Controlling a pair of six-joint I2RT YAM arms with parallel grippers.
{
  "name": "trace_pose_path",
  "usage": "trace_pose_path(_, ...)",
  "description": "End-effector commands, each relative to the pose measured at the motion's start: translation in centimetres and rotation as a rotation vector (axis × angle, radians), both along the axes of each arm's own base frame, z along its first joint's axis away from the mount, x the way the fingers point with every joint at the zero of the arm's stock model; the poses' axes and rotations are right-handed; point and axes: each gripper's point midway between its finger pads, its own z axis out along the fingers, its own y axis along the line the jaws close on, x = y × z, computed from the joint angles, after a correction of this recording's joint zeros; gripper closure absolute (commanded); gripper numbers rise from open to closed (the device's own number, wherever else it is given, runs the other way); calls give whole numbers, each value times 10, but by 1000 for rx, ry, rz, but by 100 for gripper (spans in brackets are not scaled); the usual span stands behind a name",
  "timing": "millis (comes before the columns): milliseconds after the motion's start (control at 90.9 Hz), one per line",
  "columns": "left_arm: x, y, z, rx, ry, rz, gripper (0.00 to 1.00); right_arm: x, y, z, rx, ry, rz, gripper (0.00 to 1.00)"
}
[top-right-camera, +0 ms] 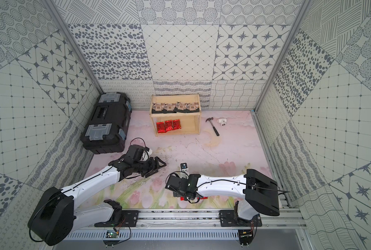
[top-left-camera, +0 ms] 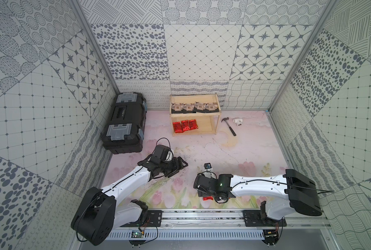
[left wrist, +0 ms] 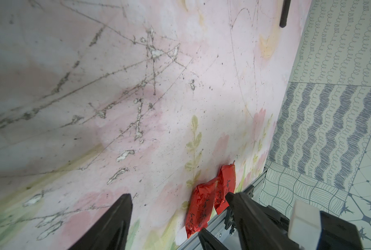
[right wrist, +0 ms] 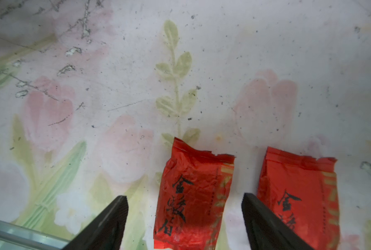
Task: Place the tea bags on the shelf by color
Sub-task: Move the tea bag to the center of the board.
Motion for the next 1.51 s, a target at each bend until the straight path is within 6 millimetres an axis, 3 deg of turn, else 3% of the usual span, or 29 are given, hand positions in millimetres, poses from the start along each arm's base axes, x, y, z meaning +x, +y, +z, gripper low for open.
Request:
trace_pose_path(0, 0, 3, -5, 27, 5, -1, 21, 0, 10, -16, 22, 25, 20, 13)
trace_pose_path(253, 0, 4, -7, 31, -1, 2, 20, -6, 6, -42, -6, 75, 15, 18)
trace_pose_path(451, 1, 3, -9, 31, -1, 4, 19, 8, 10, -36, -19, 21, 45, 35)
trace_pose_path(583, 2, 5, -10, 35, -8, 15, 20, 28, 30, -27, 19, -23, 130, 40)
trace_pose_path(847, 9, 14, -5, 44, -39, 50, 20, 60, 80, -13, 23, -114, 438, 41)
trace_pose_path(1100, 16, 21, -11, 6, -52, 87, 20, 79, 82, -27, -5, -155, 603, 33)
trace_pose_path(1243, 23, 11, -9, -55, -58, 58, 20, 75, 80, -6, 88, -174, 586, 22)
trace_pose_path(1409, 20, -1, -16, -107, -64, 10, 24, 68, 77, 33, 282, -243, 511, 22)
trace_pose_path(1497, 19, -10, -16, -145, -86, -33, 32, 63, 72, 39, 377, -253, 454, 23)
